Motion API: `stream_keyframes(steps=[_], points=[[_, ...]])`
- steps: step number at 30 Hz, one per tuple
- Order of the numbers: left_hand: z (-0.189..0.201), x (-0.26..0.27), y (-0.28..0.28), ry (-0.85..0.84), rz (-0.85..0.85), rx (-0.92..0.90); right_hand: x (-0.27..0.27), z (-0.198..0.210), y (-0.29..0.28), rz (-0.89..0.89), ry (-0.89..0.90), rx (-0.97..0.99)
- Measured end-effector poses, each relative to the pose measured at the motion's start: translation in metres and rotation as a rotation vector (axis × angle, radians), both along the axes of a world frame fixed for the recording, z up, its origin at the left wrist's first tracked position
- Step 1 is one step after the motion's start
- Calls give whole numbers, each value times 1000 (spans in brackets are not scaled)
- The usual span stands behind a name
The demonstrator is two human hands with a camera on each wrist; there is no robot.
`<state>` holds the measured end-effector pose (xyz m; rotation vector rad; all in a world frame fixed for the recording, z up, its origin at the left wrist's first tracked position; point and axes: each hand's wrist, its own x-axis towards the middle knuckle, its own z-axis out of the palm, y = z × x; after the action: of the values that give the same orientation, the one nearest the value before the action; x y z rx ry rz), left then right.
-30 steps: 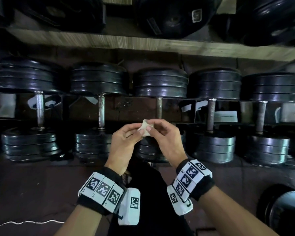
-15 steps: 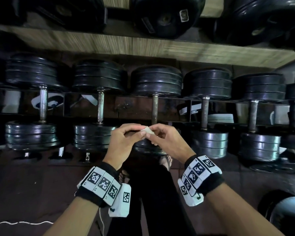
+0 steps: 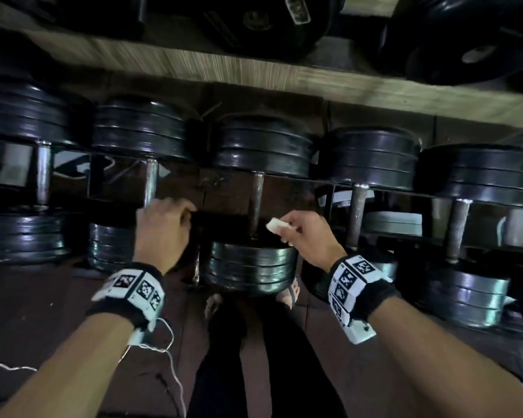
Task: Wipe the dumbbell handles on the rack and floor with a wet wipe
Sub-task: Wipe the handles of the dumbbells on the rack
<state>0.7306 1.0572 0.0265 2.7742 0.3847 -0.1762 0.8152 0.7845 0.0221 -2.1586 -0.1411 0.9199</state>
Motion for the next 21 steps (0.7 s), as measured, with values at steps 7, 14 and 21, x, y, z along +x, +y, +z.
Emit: stream_keyframes(steps=[7,14,21], points=[[-17,-7,13,99,-74,405,14,-39,20,171,-8,-199],[-18,-5,10,160,-12,397,26,-55,48,408,37,-231],[-20,-5,11,161,-15,394,25,-50,37,484,-27,-121]])
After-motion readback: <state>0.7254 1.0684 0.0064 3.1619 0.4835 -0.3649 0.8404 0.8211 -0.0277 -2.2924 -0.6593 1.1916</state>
